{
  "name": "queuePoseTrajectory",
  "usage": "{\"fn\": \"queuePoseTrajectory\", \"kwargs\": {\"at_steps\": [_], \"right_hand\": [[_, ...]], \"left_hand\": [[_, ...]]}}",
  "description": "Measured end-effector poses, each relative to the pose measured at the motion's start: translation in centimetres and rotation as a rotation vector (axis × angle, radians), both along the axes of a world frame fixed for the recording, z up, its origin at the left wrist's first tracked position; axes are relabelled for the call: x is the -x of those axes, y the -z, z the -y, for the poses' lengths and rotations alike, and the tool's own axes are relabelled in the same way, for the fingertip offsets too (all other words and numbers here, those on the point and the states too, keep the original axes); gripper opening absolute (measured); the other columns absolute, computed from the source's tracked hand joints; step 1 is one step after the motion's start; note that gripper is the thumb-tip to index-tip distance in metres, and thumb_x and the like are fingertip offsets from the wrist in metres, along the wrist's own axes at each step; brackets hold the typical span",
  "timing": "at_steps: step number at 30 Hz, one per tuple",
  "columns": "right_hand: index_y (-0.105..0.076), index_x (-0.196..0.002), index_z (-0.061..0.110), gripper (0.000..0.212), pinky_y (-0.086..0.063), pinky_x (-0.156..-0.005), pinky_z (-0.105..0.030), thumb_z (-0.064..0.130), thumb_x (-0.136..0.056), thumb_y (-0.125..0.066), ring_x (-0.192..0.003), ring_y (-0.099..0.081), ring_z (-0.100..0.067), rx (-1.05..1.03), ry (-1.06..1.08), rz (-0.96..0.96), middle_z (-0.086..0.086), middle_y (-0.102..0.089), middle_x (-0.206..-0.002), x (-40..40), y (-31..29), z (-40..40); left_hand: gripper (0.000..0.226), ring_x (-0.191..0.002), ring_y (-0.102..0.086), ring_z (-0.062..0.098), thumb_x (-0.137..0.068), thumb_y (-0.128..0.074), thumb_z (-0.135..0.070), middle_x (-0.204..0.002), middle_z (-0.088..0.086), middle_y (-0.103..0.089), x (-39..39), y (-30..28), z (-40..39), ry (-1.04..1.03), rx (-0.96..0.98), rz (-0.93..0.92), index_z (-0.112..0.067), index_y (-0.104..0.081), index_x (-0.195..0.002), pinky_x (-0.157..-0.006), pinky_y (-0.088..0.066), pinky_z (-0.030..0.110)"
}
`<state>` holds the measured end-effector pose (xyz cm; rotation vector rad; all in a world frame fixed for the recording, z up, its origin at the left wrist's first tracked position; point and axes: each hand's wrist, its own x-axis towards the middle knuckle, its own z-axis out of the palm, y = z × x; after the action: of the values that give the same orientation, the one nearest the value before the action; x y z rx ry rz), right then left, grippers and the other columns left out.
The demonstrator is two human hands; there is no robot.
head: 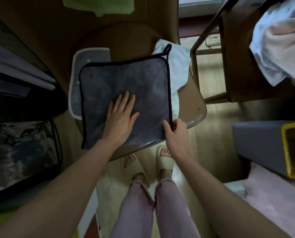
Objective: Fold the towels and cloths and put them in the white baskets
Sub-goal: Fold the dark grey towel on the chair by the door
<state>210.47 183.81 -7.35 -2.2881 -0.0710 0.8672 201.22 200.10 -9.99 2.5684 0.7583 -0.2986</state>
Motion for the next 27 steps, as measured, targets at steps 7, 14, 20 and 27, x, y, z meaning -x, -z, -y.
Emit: {"fn": "queuePoseTrajectory", "kwargs": {"at_steps": [7, 14, 20, 27], "right_hand": [[-0.057, -0.081, 0.020, 0.031, -0.050, -0.090, -0.038, 0.043, -0.098, -0.048, -0.099, -0.055, -0.019, -0.023, 0.088, 0.001, -0.002, -0.047, -0.109, 2.3, 0.5, 0.0], [-0.060, -0.078, -0.003, 0.033, -0.042, -0.049, -0.031, 0.025, -0.095, -0.059, -0.052, -0.049, -0.015, -0.143, 0.232, -0.164, -0.008, -0.055, -0.063, 2.5, 0.1, 1.1], [-0.062, -0.074, 0.009, 0.020, -0.043, -0.060, -0.019, 0.022, -0.086, -0.071, -0.065, -0.054, -0.012, -0.008, 0.145, 0.106, 0.003, -0.057, -0.066, 0.0, 0.0, 1.8], [-0.051, -0.094, 0.010, 0.012, -0.045, -0.079, -0.028, 0.011, -0.091, -0.063, -0.085, -0.052, -0.013, 0.120, 0.106, 0.260, -0.001, -0.055, -0.094, -1.2, 1.1, 1.4]], "left_hand": [[0.066, -0.149, -0.003, 0.027, -0.098, -0.024, -0.049, -0.162, 0.008, -0.001, 0.8, 1.8, 0.5, 0.048, -0.086, -0.084, -0.019, -0.008, -0.155, -0.120, -0.002, 0.050], [0.071, -0.149, 0.000, 0.029, -0.098, -0.026, -0.054, -0.162, 0.009, 0.002, 1.0, 2.5, 0.9, 0.073, -0.132, -0.093, -0.020, -0.004, -0.155, -0.119, 0.000, 0.053], [0.090, -0.149, 0.010, 0.027, -0.086, -0.015, -0.075, -0.162, 0.005, 0.013, 1.3, 2.6, 1.1, 0.067, -0.128, -0.124, -0.020, 0.008, -0.154, -0.119, 0.004, 0.052], [0.100, -0.149, 0.006, 0.029, -0.082, -0.024, -0.082, -0.162, 0.007, 0.006, 1.0, 3.4, 0.9, 0.107, -0.179, -0.051, -0.018, 0.003, -0.155, -0.118, 0.004, 0.054]]}}
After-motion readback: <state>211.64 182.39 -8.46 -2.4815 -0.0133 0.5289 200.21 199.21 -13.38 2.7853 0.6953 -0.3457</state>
